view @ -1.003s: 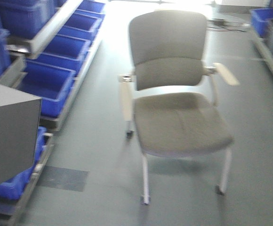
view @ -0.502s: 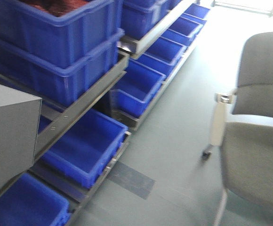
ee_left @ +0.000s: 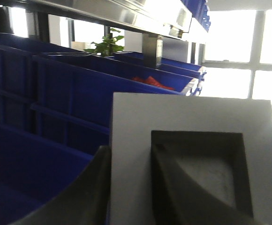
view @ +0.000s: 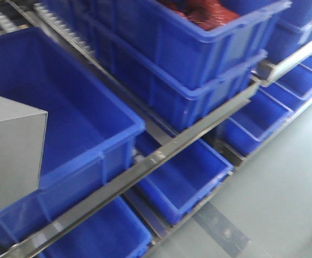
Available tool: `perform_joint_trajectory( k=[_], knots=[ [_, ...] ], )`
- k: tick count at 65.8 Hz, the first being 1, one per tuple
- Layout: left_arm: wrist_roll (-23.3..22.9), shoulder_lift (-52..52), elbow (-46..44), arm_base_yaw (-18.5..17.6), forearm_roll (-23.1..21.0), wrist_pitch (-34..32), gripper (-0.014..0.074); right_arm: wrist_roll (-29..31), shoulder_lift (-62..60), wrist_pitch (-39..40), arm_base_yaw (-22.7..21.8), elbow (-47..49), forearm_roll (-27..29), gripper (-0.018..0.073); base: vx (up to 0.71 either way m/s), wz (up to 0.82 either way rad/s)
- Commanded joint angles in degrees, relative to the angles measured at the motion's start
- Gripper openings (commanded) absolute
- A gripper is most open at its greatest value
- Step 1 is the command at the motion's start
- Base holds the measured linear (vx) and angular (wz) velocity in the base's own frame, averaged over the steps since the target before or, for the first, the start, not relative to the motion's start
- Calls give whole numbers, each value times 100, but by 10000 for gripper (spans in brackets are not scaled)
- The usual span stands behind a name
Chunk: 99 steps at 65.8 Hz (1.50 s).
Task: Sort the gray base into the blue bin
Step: 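Turn the base to face the rack of empty blue bins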
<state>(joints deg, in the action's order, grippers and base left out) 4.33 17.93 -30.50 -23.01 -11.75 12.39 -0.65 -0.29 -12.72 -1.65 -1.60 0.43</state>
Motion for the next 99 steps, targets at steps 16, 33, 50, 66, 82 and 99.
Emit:
perform_joint_trajectory(
  k=[16,33,50,66,82,99],
  knots=[
    [-75,53,-154,-22,-83,-602,-6,65,103,413,-15,-11,-43,-5,8,66],
    [-75,53,-154,-22,-83,-602,-6,65,103,413,-15,-11,-43,-5,2,72],
    [-75,53,-154,-22,-83,-602,-6,65,103,413,-15,-11,-43,-5,-2,54],
    [-75,53,-154,-16,-83,-598,-6,65,103,413,-15,-11,-43,-5,-1,9],
    [-75,53,-154,-16,-83,-598,-6,65,103,413,-15,-11,-43,-5,1,5],
    [-75,53,-154,-16,-83,-598,-6,65,103,413,-15,-11,-43,-5,6,19]
  ],
)
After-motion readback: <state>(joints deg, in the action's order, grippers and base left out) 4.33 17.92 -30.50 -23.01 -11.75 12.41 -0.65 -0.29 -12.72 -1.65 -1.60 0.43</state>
